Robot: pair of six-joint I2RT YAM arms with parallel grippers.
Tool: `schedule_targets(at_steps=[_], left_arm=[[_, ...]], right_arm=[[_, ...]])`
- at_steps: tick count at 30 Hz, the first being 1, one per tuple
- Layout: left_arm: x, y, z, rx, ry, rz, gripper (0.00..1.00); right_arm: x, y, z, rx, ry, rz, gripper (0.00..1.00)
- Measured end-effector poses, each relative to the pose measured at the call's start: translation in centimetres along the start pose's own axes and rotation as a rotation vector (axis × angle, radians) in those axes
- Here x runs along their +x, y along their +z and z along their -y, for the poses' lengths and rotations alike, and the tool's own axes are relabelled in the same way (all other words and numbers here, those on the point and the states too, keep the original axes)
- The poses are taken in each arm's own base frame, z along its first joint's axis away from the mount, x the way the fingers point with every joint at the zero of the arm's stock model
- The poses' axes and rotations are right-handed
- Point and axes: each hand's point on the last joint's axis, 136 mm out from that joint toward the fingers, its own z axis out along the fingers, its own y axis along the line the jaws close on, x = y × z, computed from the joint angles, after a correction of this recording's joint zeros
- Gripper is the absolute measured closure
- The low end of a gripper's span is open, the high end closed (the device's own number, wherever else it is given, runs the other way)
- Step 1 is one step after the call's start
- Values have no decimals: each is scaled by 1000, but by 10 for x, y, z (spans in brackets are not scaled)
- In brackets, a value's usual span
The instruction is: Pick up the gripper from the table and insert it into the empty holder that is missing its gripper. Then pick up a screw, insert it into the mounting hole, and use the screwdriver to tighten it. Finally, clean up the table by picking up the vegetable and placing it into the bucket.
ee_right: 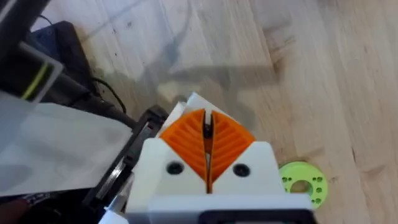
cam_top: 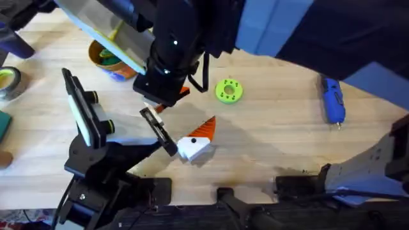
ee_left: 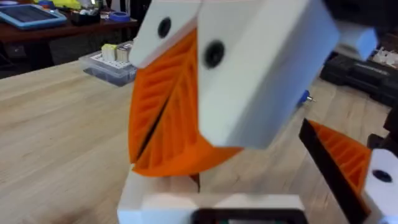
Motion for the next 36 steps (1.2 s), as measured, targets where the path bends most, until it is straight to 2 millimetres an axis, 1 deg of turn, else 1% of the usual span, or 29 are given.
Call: schedule_targets(at_steps=[8, 33, 34, 35, 36], left_arm=[[0, 0, 0, 1, 0, 0, 11], [0, 0, 0, 1, 0, 0, 11], [0, 0, 0, 1, 0, 0, 11], [0, 0, 0, 1, 0, 0, 11], [0, 0, 0, 1, 0, 0, 11]], right_arm=[[6, 0, -1, -4, 3, -25, 986], [6, 2, 2, 13, 10, -28, 994], [6, 2, 2, 12, 13, -27, 973], [6, 2, 2, 9, 18, -27, 903], [6, 2, 2, 9, 20, -26, 774]])
